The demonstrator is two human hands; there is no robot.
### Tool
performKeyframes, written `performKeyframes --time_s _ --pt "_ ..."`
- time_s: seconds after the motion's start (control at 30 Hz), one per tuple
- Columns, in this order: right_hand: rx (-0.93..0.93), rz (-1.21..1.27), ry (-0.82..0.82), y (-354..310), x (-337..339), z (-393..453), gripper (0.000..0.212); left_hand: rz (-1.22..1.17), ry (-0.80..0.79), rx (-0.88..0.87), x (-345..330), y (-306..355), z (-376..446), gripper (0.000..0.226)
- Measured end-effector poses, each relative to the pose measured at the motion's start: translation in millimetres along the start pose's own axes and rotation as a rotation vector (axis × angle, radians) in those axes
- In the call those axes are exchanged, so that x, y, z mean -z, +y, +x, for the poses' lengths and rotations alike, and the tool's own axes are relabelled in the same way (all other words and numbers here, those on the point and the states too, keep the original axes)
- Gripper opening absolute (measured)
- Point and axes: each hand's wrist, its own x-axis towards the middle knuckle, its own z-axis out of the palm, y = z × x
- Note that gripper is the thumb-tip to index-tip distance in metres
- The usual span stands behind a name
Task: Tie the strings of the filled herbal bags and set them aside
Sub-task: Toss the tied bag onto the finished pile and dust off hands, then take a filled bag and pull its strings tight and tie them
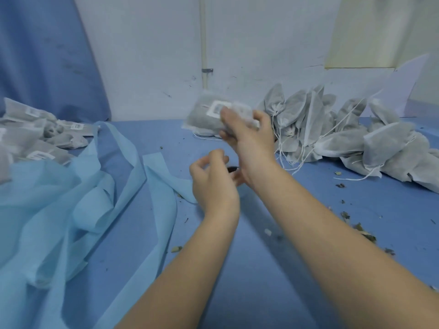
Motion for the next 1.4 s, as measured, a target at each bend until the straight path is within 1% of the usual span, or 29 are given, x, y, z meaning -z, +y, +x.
performKeyframes --time_s 0.07,0.1,0.13,0.2,0.3,0.4,0.43,0.5,0.57,0.63,0.77,0.83,0.93,1.03,1.1,1.17,1.27,1.33,1.4 --pt "-0.084 -0.236 -0.372 -4 -32 4 0.06 0.017 0.059 -0.055 1 3 4 0.031" --pt "-0.102 -0.338 -0.5 -2 -42 4 0.066 0.014 0.094 -0.069 2 4 6 0.03" --pt "-0.098 -0.388 -0.553 0 -47 5 0.065 0.015 0.122 -0.074 2 5 9 0.027" --pt "-0.084 -0.361 -0.506 5 -45 7 0.057 0.04 0.14 -0.061 3 4 11 0.023" --pt "-0.095 -0.241 -0.42 7 -29 8 0.032 0.111 0.077 -0.04 0 0 9 0.02" --pt "-0.138 -0.209 -0.343 5 -8 10 0.026 0.245 -0.029 -0.074 -2 -6 5 0.029" --pt "-0.145 -0.216 -0.319 4 -1 10 0.023 0.307 -0.057 -0.101 -2 -8 5 0.027" --pt "-0.116 -0.263 -0.264 3 15 10 0.016 0.381 -0.086 -0.164 1 -13 4 0.016" --pt "-0.035 -0.41 -0.201 4 32 12 0.012 0.403 -0.09 -0.211 3 -14 2 0.009" --pt "0.03 -0.603 -0.145 8 53 17 0.013 0.422 -0.089 -0.235 4 -15 1 0.012" --pt "0.081 -1.133 -0.02 25 95 38 0.022 0.458 -0.077 -0.279 6 -19 1 0.013" --pt "0.038 -1.303 0.017 35 112 52 0.029 0.483 -0.076 -0.306 7 -22 1 0.014" --pt "-0.074 -1.567 0.012 47 125 69 0.037 0.487 -0.058 -0.312 8 -25 5 0.013" --pt "-0.15 -1.697 -0.031 52 126 80 0.044 0.49 -0.048 -0.316 9 -25 6 0.014" --pt "-0.15 -1.723 -0.037 55 125 84 0.049 0.502 -0.042 -0.326 8 -25 5 0.014" --pt "-0.099 -1.676 0.008 56 123 84 0.047 0.508 -0.042 -0.323 7 -25 6 0.014" --pt "0.049 -1.57 0.074 52 124 75 0.038 0.497 -0.045 -0.319 7 -25 6 0.014" --pt "0.172 -1.44 0.113 44 123 64 0.032 0.497 -0.052 -0.323 7 -26 6 0.014" --pt "0.286 -1.317 0.111 33 121 50 0.032 0.496 -0.069 -0.329 7 -27 4 0.013"
